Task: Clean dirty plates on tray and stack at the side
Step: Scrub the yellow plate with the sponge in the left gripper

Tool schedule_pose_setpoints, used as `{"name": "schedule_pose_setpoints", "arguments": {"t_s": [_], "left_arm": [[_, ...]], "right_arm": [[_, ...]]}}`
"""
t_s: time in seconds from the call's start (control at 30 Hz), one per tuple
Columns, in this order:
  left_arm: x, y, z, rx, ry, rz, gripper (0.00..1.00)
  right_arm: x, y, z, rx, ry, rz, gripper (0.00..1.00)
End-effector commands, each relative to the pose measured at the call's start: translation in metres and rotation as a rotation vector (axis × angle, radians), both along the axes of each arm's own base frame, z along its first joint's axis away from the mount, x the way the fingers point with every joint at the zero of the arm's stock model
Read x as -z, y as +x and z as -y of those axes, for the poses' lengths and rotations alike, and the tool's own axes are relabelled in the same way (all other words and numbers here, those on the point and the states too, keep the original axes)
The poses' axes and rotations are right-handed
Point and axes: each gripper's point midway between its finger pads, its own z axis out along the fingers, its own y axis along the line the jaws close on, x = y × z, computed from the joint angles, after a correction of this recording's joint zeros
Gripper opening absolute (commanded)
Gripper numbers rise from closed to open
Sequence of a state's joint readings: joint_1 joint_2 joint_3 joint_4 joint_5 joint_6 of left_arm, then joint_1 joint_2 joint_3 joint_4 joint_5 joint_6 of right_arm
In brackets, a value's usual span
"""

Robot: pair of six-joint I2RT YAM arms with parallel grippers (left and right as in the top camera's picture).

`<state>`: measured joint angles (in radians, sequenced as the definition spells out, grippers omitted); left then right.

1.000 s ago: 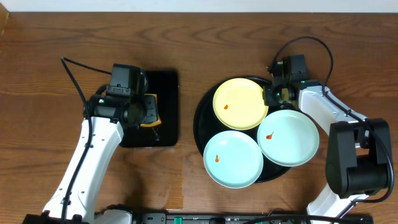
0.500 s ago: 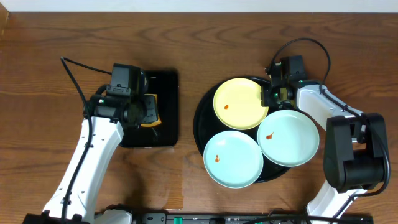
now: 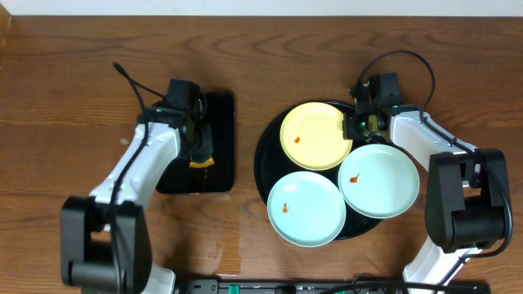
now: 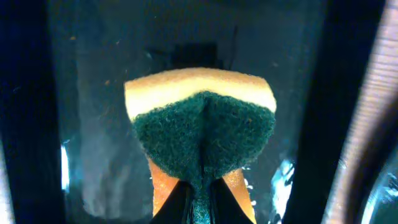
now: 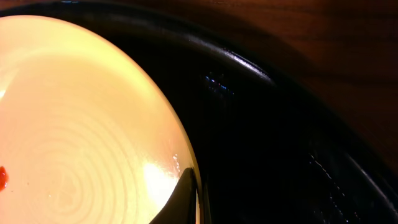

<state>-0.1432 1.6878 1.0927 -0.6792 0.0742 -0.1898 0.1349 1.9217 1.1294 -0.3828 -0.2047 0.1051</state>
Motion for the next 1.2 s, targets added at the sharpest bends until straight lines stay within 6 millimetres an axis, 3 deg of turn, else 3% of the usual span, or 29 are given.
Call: {"name": "schedule_pose_setpoints", "arguments": {"t_s": [0.0, 0.17, 0.33, 0.47, 0.67, 0.8, 0.9, 1.17], "left_arm": [[0.022, 0.001, -0.003, -0.008, 0.021, -0.049, 0.08], [0.051, -0.005, -0.004, 0.0, 0.034, -0.13, 0.08], [0.048, -0.004, -0.003, 0.005, 0.03, -0.128, 0.08], [0.016, 0.005, -0.001, 0.011, 0.027, -0.095, 0.07], [-0.06, 0.031, 0.012, 0.029, -0.012, 0.025, 0.07], [-0.094, 0.045, 0.048, 0.068, -0.101, 0.098, 0.07], [-0.109, 0.052, 0.083, 0.086, -0.146, 0.157, 0.08], [-0.111, 0.055, 0.192, 0.205, -0.272, 0.271, 0.07]], "right_arm": [[0.013, -0.004, 0.004, 0.037, -0.02, -0.041, 0.01], [0.013, -0.005, 0.004, 0.037, -0.02, -0.042, 0.01], [0.014, -0.006, 0.004, 0.037, -0.021, -0.048, 0.01], [0.014, -0.007, 0.004, 0.037, -0.022, -0.052, 0.01], [0.016, -0.011, 0.005, 0.037, -0.025, -0.07, 0.01], [0.016, -0.012, 0.005, 0.037, -0.025, -0.074, 0.01], [0.016, -0.013, 0.005, 0.037, -0.026, -0.08, 0.01], [0.018, -0.016, 0.005, 0.036, -0.028, -0.093, 0.01]]}}
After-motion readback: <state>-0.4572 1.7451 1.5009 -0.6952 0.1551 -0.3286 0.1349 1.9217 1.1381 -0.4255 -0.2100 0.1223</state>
